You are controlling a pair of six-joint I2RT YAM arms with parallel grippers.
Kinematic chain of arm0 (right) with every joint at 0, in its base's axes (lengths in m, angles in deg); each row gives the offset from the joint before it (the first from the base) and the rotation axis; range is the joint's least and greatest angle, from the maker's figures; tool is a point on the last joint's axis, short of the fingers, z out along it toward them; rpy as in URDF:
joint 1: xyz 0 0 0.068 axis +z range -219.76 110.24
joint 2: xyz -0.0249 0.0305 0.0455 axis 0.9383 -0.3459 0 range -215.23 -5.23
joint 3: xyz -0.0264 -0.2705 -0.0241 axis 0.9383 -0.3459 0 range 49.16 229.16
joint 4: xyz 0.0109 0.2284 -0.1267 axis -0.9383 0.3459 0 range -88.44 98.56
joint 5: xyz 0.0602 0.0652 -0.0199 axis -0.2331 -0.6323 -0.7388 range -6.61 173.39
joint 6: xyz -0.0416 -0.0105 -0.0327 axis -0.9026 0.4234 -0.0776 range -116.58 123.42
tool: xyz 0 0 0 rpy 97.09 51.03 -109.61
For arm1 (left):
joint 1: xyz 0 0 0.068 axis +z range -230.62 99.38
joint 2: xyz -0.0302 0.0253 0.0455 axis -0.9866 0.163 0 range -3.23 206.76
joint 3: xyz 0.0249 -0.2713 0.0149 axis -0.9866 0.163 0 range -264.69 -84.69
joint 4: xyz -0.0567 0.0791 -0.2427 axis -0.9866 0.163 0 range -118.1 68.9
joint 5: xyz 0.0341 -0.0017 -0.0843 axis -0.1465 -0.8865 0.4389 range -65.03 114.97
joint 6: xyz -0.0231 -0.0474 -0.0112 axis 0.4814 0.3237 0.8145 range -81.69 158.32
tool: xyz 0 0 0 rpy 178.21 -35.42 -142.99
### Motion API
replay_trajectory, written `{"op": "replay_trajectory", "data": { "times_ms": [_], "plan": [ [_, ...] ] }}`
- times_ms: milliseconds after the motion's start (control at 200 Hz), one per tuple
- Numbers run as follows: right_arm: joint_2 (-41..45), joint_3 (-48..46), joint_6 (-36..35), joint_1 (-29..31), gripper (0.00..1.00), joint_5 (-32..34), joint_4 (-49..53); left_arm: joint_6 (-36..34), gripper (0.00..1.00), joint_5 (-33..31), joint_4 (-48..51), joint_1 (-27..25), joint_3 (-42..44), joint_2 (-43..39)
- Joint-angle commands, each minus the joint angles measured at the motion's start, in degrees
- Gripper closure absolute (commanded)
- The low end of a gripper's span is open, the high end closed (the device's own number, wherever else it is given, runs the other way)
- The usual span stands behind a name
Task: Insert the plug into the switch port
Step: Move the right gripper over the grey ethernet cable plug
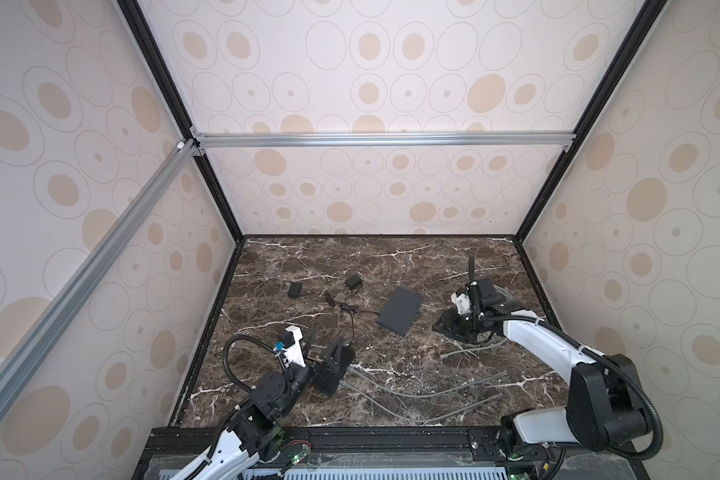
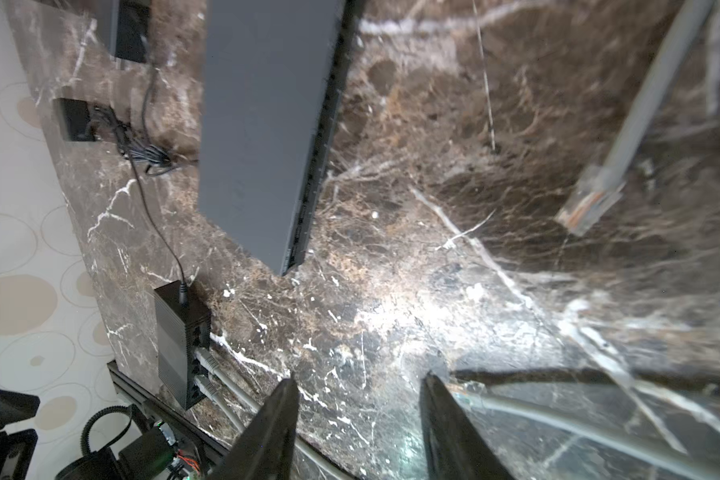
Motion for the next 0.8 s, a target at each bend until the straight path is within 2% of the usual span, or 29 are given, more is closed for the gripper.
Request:
{"op": "replay_trajectory", "data": {
  "times_ms": [0,45,130,260,435,505,585,625,665,700,795],
  "plan": [
    [0.6,7.1,-14.5,0.5,0.5,5.7,14.6,1.0,0.02,-0.2,0.7,0.7,0.9,-0.6],
    [-0.7,10.4,-18.6,1.4,0.5,8.8,20.0,1.1,0.02,0.5,1.1,1.0,0.7,-0.6],
    [-2.4,14.3,-24.1,7.3,0.48,16.1,25.0,0.2,0.02,1.6,1.0,1.2,0.7,-0.7],
    [-4.6,16.8,-26.4,14.4,0.48,28.7,25.8,-0.4,0.02,3.2,-1.4,1.4,0.9,0.6],
    [-4.9,16.9,-31.6,17.8,0.49,35.8,21.6,0.0,0.02,3.6,-5.1,1.6,1.2,5.4],
    [-1.1,14.1,-34.4,18.0,0.49,34.5,17.1,0.1,0.02,3.9,-6.2,1.7,0.9,7.1],
    [4.6,7.8,-41.2,18.0,0.44,30.4,9.6,-0.1,0.02,4.7,-6.7,1.8,0.3,8.9],
    [8.3,3.8,-48.0,18.1,0.43,26.9,6.3,-0.2,0.02,5.0,-6.9,1.9,0.2,9.6],
    [11.4,0.1,-58.7,18.2,0.43,20.9,4.7,-0.1,0.02,5.2,-6.8,2.0,-0.1,10.2],
    [14.6,-2.3,-65.3,18.2,0.45,17.0,3.7,0.0,0.02,5.2,-6.7,2.1,-0.4,10.7],
    [18.4,-4.6,-74.7,18.0,0.49,14.1,1.9,0.1,0.02,5.9,-6.8,2.3,-0.8,12.1]
  ]
}}
